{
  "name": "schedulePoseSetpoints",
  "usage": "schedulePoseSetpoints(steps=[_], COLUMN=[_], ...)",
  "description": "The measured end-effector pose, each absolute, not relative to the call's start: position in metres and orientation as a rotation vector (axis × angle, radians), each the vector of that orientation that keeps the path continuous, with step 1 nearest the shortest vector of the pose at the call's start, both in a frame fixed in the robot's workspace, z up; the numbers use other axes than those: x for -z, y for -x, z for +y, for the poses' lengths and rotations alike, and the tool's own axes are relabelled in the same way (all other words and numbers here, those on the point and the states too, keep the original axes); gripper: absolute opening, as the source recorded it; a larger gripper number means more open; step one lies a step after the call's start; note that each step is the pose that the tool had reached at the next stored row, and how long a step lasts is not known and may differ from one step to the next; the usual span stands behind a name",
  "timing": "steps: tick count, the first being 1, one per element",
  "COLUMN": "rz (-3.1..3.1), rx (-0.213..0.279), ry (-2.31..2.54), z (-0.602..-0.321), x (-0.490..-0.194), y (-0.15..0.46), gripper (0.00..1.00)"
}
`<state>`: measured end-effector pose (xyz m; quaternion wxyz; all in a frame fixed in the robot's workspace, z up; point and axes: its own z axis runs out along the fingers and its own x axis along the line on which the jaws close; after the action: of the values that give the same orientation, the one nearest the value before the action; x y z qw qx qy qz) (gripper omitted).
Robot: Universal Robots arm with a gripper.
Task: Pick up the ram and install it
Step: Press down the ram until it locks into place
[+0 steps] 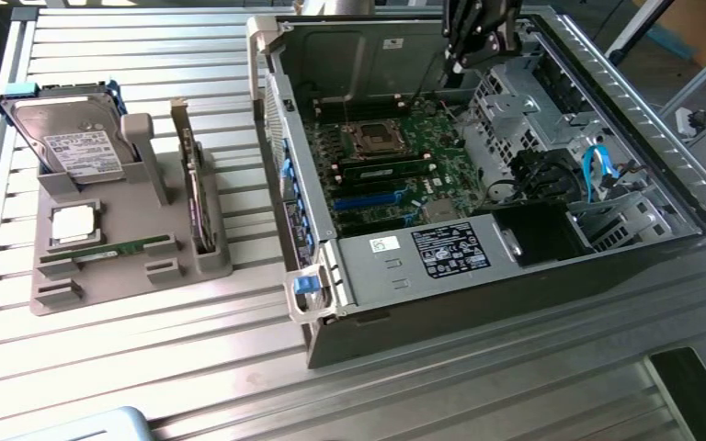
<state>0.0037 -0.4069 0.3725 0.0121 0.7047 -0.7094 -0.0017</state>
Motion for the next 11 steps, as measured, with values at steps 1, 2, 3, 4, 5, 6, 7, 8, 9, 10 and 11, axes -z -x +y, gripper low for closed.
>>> schedulePoseSetpoints(steps=[1, 2, 3, 4, 5, 6, 7, 8, 9, 10, 11], rz=[-2.212, -2.212, -2.212, -2.212, -2.212, -2.212, -2.212, -2.212, -2.212, -2.212, -2.212], rx=[0.005, 0.005, 0.005, 0.005, 0.005, 0.005, 0.005, 0.005, 0.005, 0.005, 0.004], ry=[-2.197, -2.197, -2.197, -2.197, -2.197, -2.197, -2.197, -2.197, -2.197, -2.197, -2.198], z=[-0.407, -0.407, -0.407, -0.407, -0.407, -0.407, -0.407, -0.407, -0.407, -0.407, -0.407], x=[-0.37, -0.367, -0.364, -0.362, -0.36, -0.358, -0.354, -0.352, -0.35, -0.348, -0.347], y=[-0.004, -0.004, -0.004, -0.004, -0.004, -0.004, -0.004, -0.004, -0.004, -0.004, -0.004], gripper=[0.11, 0.11, 0.11, 0.11, 0.11, 0.11, 0.11, 0.11, 0.11, 0.11, 0.11])
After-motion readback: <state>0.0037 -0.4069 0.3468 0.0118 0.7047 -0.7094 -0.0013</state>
